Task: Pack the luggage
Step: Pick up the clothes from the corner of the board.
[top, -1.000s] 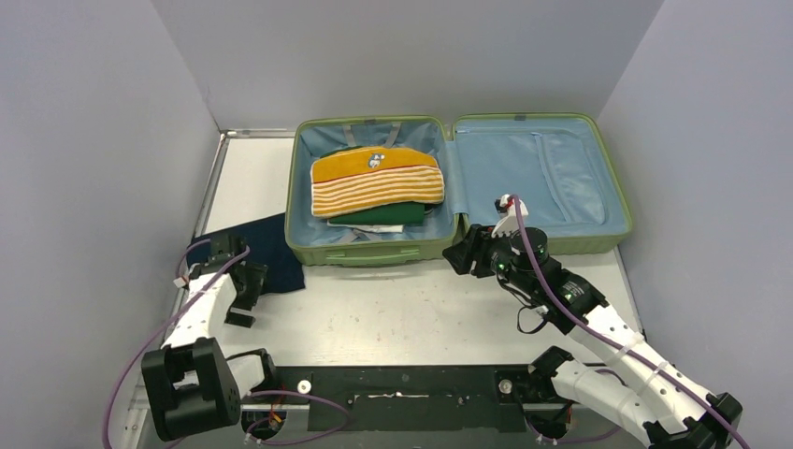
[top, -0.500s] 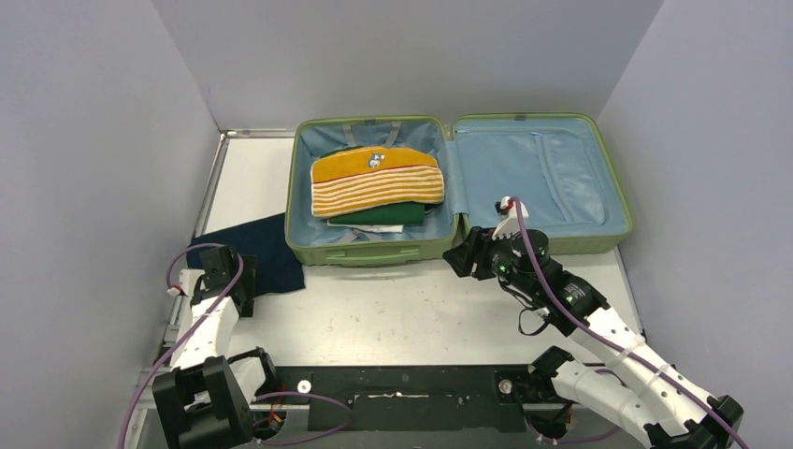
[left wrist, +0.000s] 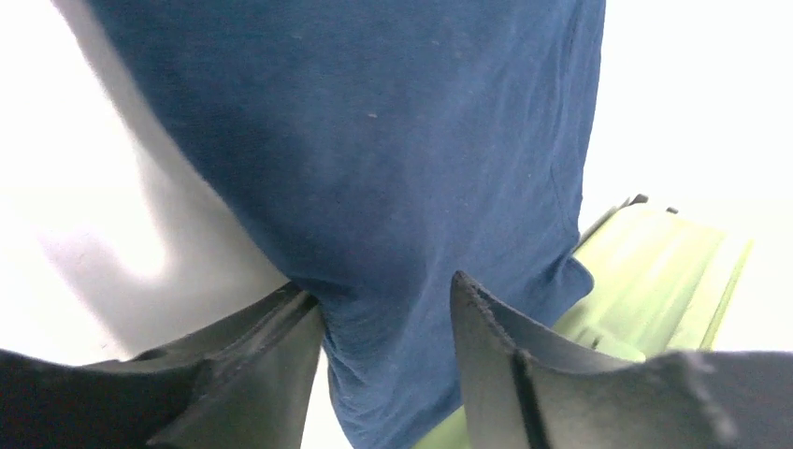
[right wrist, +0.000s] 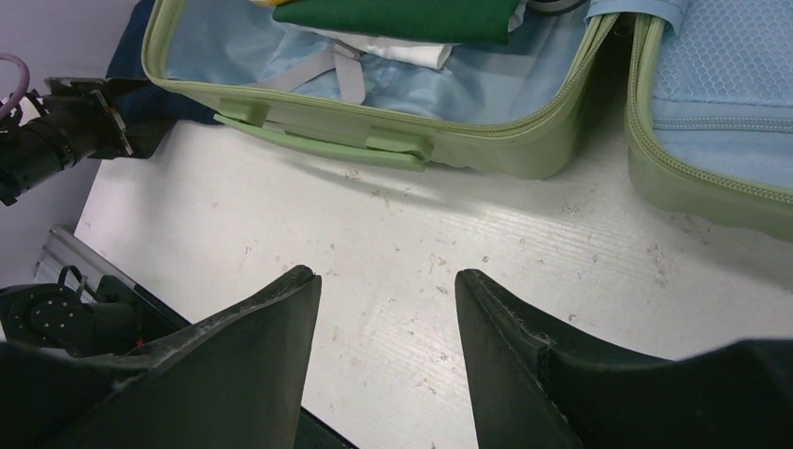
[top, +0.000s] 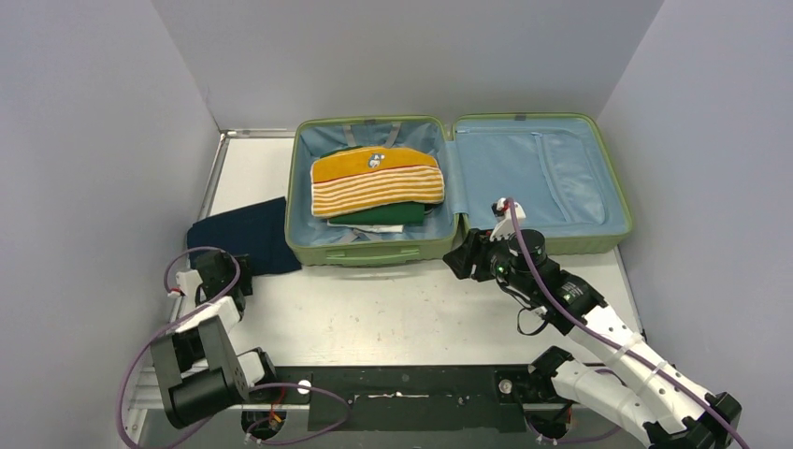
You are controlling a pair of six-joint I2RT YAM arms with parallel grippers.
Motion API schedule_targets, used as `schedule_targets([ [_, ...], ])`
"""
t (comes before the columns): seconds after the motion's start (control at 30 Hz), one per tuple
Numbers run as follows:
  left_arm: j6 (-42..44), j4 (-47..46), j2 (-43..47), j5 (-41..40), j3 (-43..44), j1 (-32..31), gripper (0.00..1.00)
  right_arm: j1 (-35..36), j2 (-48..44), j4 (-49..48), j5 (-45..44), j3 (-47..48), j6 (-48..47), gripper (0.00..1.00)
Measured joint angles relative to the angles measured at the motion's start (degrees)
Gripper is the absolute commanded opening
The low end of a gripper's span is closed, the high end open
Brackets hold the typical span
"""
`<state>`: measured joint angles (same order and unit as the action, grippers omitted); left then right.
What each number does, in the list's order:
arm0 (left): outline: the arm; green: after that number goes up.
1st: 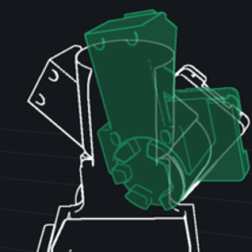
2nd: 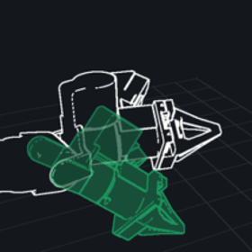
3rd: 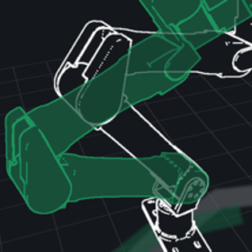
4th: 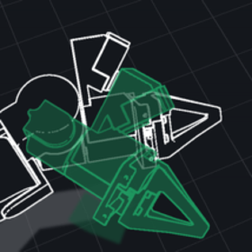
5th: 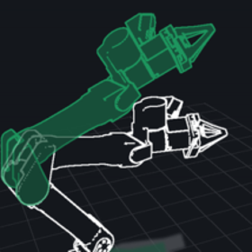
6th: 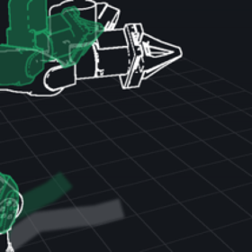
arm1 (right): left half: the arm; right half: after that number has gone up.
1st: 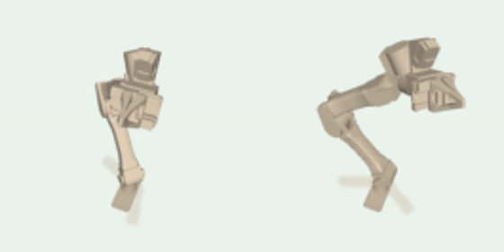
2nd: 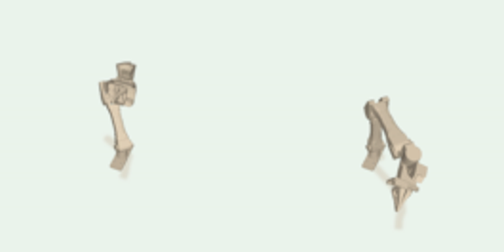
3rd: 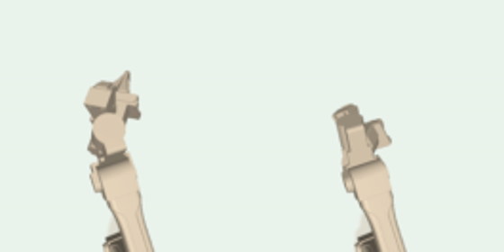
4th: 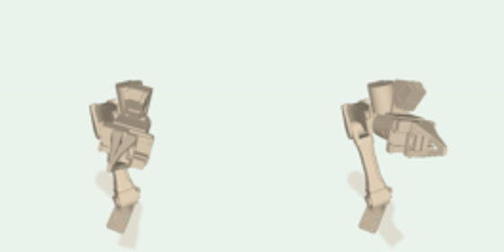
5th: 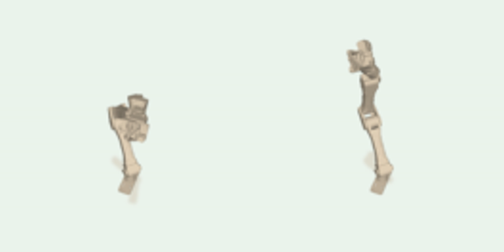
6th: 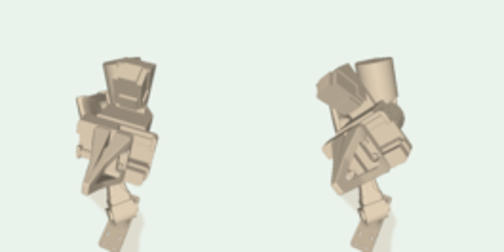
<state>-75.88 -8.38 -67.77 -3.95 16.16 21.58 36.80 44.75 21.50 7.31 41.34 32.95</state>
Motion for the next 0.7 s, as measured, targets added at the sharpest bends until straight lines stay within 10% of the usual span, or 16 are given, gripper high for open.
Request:
schedule_targets([
  [0.2,-0.04,-9.09,-7.54,4.31,-1.31,2.99,0.00,0.00,0.72,1.20,-0.02,0.35,-0.98,0.56],
  [0.43,2.51,-9.18,-6.99,7.74,-0.70,5.01,0.00,0.00,0.74,1.75,-0.07,0.48,-1.01,0.56],
  [0.7,11.08,16.37,5.90,5.57,10.71,5.11,0.00,0.02,1.88,1.51,-0.04,0.48,-0.92,0.56],
])
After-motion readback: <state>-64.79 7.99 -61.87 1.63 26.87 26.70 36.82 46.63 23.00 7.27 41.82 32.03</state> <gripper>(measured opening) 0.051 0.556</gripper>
